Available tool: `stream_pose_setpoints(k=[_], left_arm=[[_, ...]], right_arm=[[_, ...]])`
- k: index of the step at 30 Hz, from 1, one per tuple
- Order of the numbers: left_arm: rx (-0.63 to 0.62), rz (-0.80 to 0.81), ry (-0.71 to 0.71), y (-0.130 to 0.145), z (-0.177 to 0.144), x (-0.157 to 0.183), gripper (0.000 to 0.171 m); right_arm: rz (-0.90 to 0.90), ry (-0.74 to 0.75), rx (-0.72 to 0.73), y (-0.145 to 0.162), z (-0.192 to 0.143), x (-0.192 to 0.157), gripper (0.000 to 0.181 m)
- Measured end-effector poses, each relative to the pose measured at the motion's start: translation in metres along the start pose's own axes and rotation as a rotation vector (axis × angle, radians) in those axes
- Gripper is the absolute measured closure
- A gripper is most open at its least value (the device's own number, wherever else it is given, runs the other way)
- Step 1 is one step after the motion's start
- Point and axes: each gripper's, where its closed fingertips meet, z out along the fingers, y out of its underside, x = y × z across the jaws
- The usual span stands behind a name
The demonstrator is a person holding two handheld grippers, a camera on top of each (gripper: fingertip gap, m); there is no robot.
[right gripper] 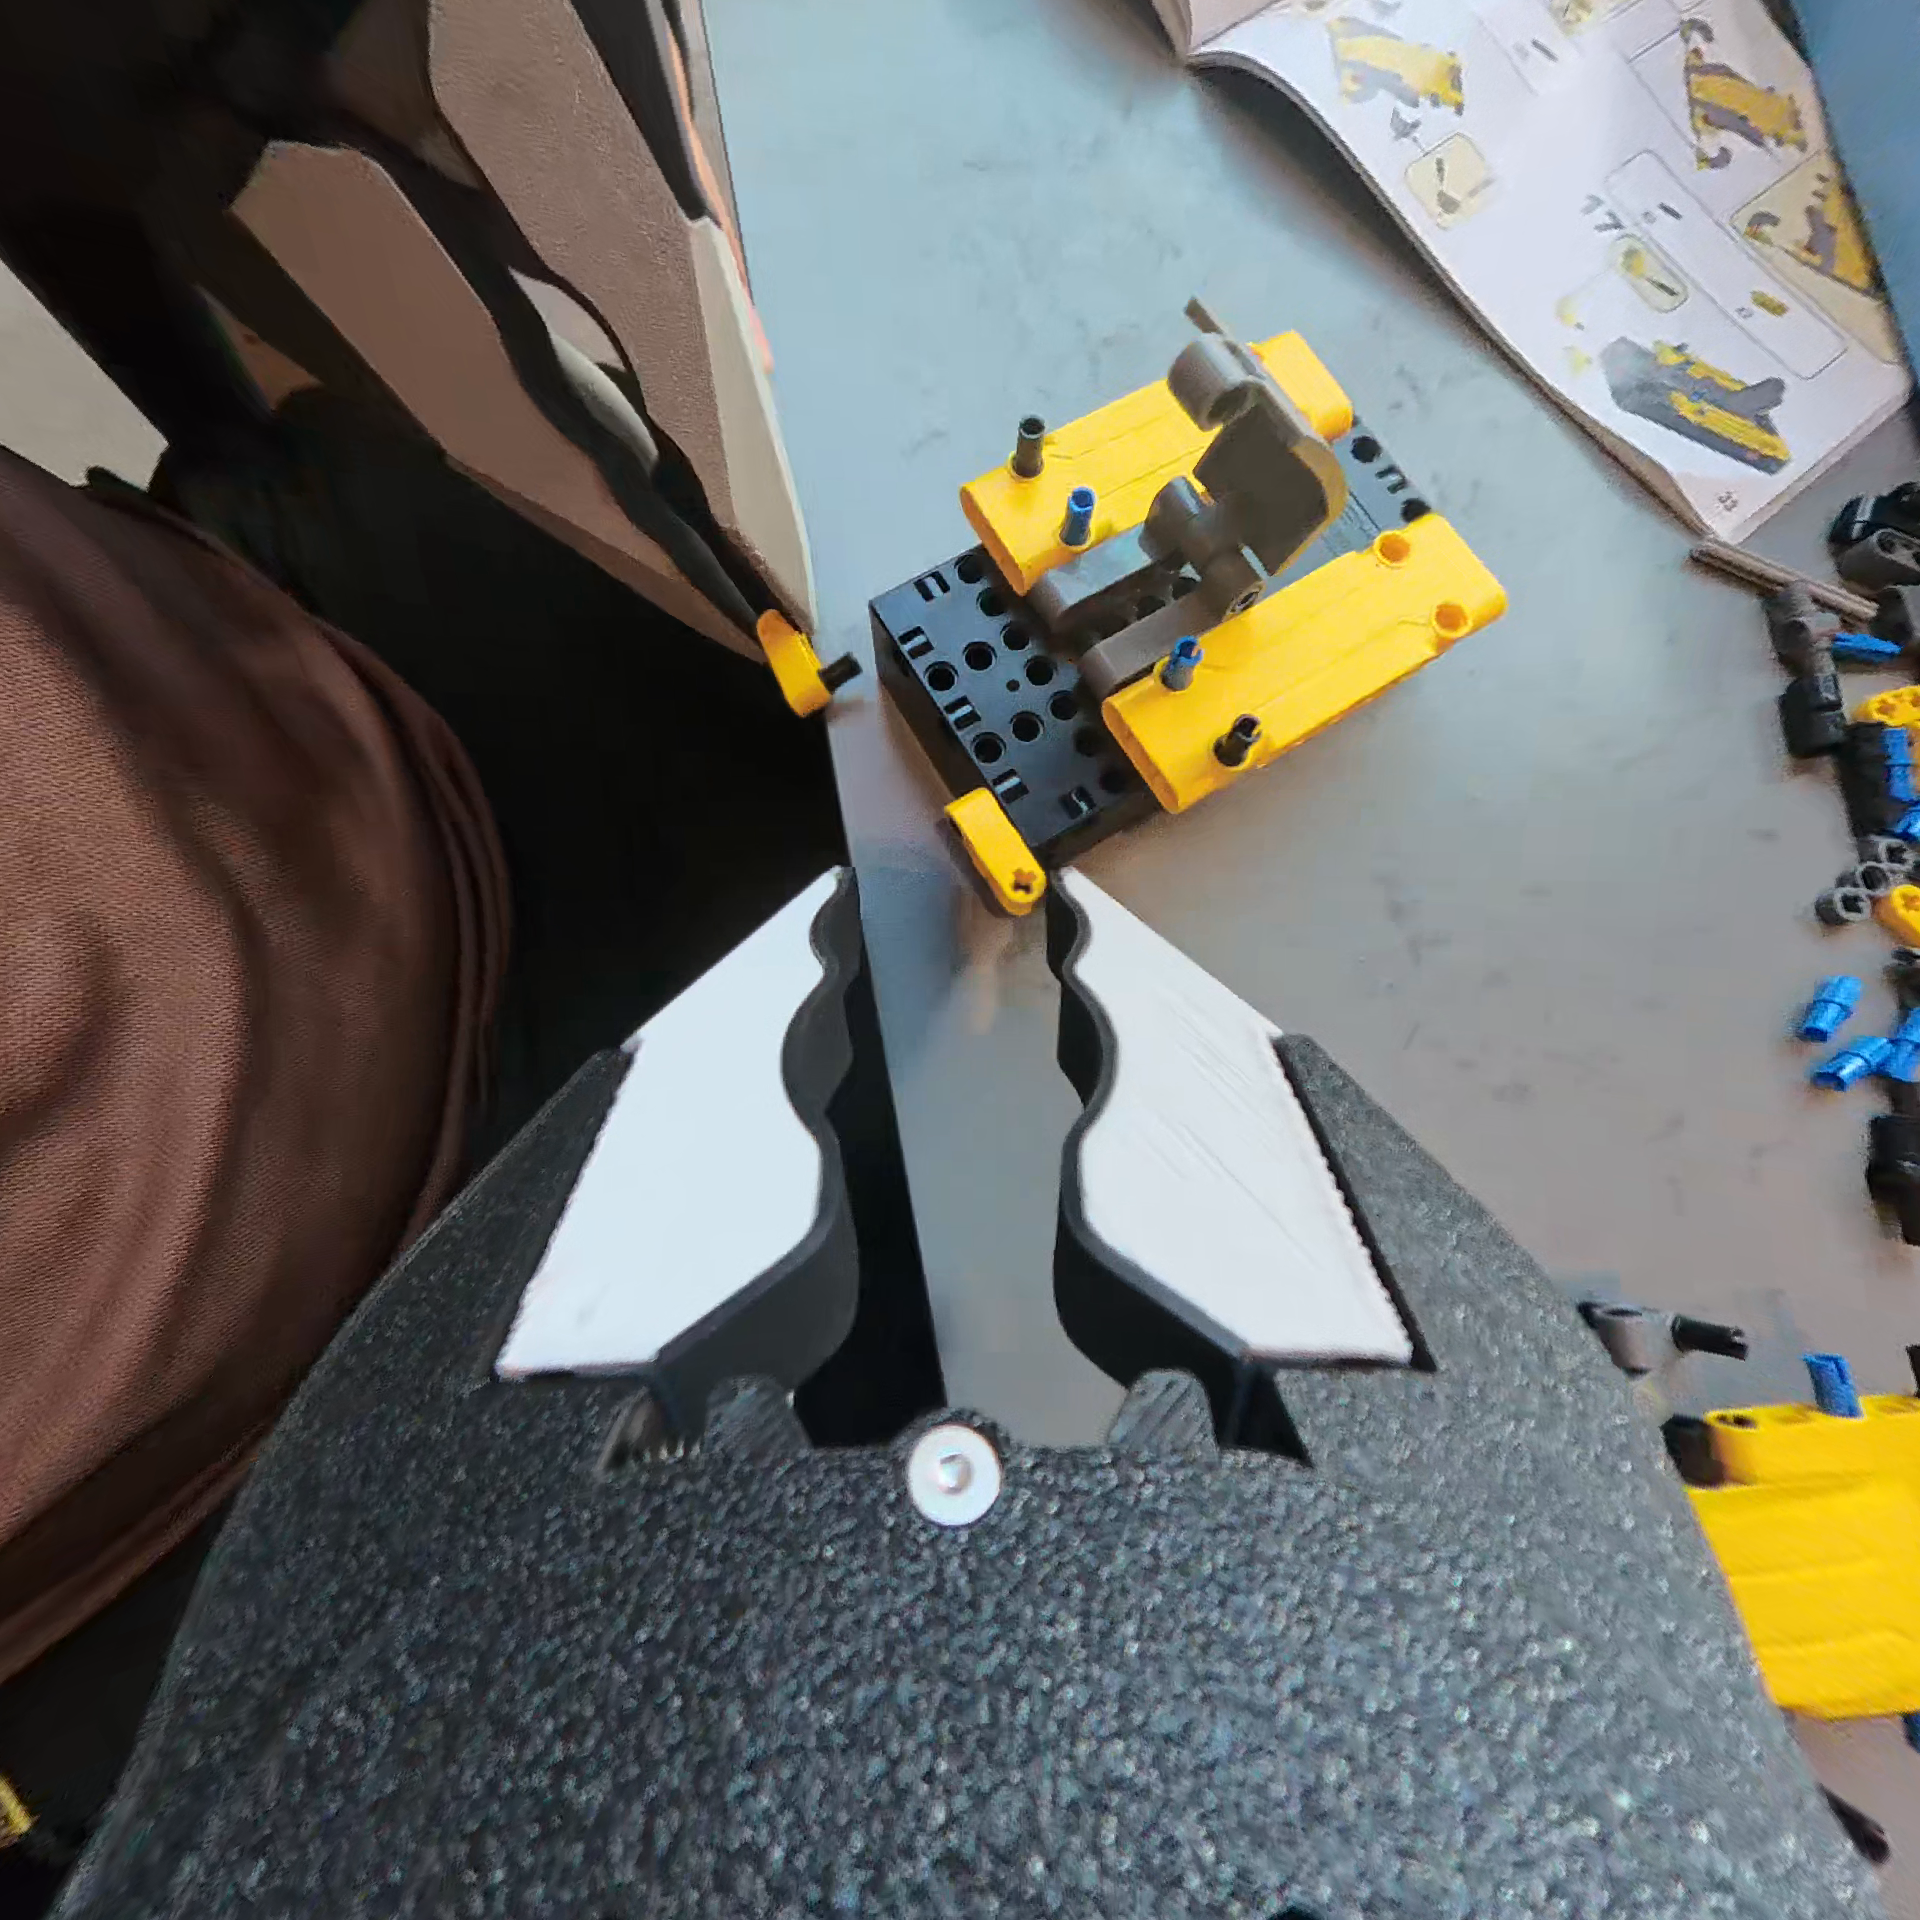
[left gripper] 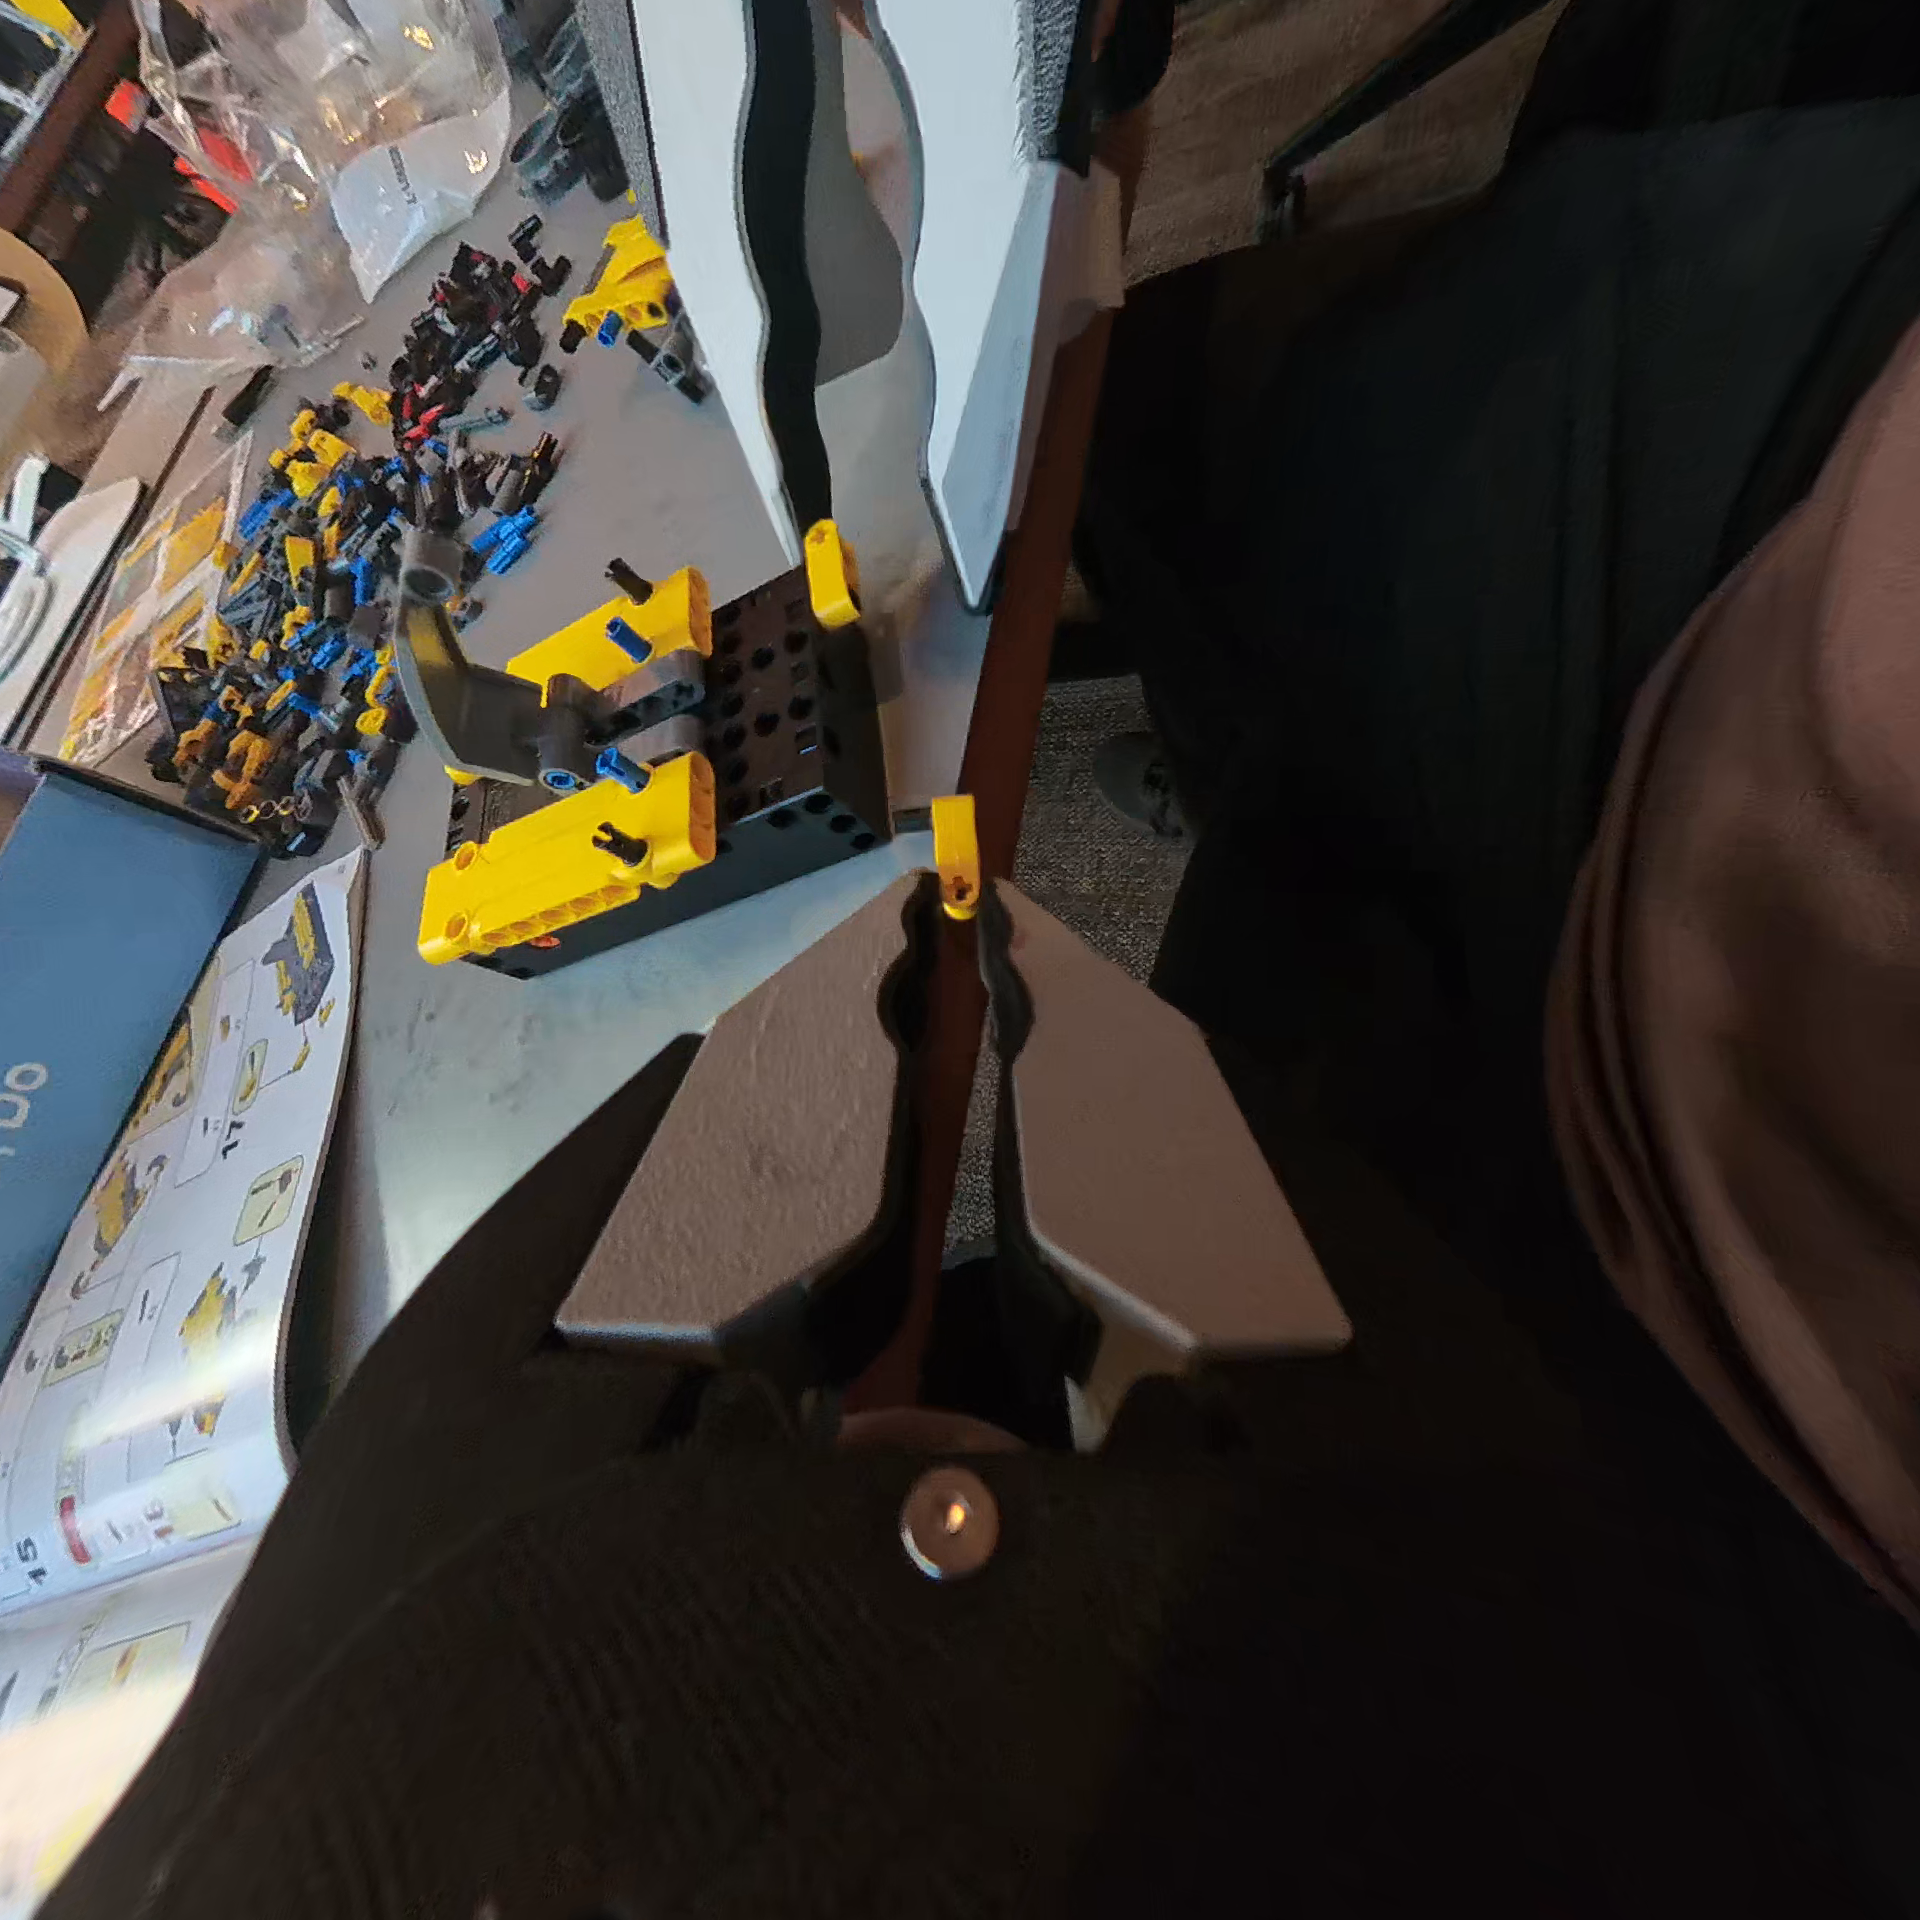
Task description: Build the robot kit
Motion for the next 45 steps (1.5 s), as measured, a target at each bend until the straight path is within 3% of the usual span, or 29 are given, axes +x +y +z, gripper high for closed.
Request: stream_pose_setpoints(k=[18,45], left_arm=[[0.094,-0.098,0.046,-0.009,-0.006,0.0,0.167],[0.128,-0.166,0.012,-0.011,-0.005,-0.007,0.167]], right_arm=[[0.019,0.036,0.122,-0.004,-0.007,0.006,0.139],[0.012,0.015,0.137,-0.003,-0.002,-0.001,0.144]])
